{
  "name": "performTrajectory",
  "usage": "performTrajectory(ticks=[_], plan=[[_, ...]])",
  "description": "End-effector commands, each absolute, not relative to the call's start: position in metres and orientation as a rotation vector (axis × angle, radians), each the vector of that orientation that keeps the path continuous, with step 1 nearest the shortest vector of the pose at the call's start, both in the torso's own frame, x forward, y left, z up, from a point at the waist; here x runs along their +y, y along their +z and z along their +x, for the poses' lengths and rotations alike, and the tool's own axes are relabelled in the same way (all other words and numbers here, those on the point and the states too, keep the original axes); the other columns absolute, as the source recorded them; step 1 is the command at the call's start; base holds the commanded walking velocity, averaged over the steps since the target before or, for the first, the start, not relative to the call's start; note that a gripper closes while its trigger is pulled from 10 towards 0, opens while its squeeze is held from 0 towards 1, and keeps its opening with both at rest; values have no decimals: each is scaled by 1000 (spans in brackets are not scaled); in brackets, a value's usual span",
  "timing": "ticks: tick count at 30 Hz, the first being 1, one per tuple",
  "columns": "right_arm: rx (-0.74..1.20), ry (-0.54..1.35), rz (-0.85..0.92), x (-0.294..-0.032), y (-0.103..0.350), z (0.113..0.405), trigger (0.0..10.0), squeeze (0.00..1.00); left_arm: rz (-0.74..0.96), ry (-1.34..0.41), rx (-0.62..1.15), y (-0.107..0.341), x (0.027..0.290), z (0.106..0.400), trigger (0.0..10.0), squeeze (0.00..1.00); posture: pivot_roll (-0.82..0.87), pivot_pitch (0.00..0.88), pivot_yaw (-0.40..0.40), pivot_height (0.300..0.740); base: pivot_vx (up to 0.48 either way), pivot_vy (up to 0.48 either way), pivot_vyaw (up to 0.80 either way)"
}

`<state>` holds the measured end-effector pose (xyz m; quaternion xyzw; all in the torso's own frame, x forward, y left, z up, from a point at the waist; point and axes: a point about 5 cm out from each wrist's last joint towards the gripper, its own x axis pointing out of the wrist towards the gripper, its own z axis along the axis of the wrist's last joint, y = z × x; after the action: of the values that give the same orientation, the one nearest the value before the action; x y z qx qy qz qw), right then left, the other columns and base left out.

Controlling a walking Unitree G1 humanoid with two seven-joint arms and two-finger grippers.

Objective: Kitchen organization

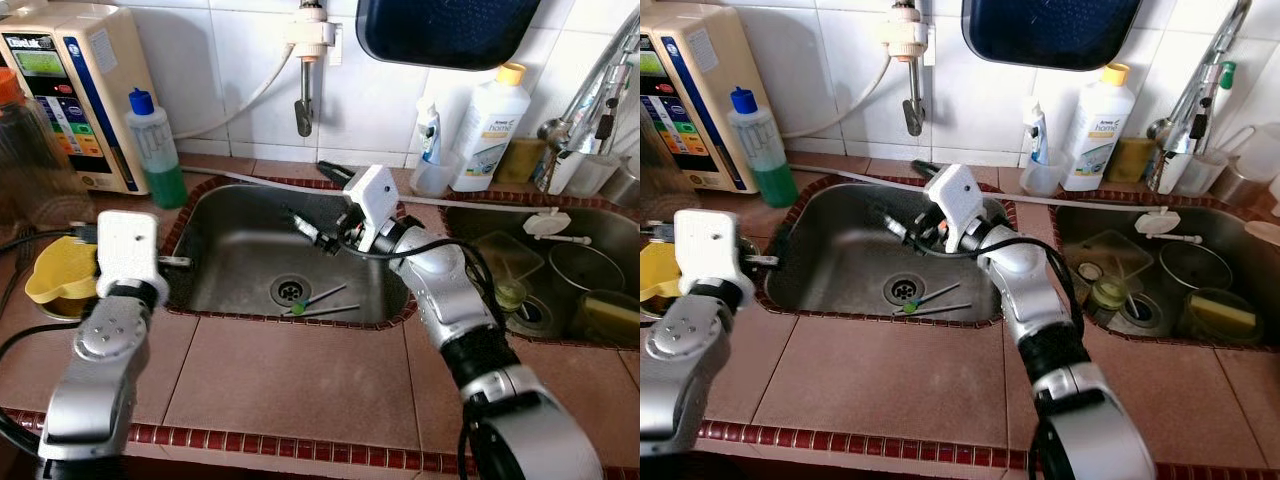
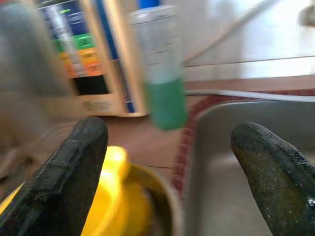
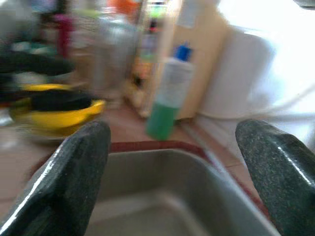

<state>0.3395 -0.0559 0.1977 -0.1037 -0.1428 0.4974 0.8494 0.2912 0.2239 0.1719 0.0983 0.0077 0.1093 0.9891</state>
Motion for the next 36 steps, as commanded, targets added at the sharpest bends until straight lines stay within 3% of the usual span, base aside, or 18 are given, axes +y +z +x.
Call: performTrajectory(ticks=[1,21,24,30,36], plan=[[-311,1099,-225,-53,204,334,10000,0,206,270,18,175,232,293,10000,0,136,7,-11,740,0,0,0],[-254,1081,-243,-55,205,320,10000,0,215,594,47,176,272,289,10000,0,144,0,-6,740,0,0,0],[-247,1079,-248,-56,203,320,10000,0,261,745,55,176,286,277,10000,0,147,0,-6,740,0,0,0],[-241,1075,-257,-57,202,320,10000,0,290,880,85,174,297,266,10000,0,153,0,-8,740,0,0,0],[-237,1071,-267,-57,200,320,10000,0,265,888,95,171,295,267,10000,0,155,0,-7,740,0,0,0]])
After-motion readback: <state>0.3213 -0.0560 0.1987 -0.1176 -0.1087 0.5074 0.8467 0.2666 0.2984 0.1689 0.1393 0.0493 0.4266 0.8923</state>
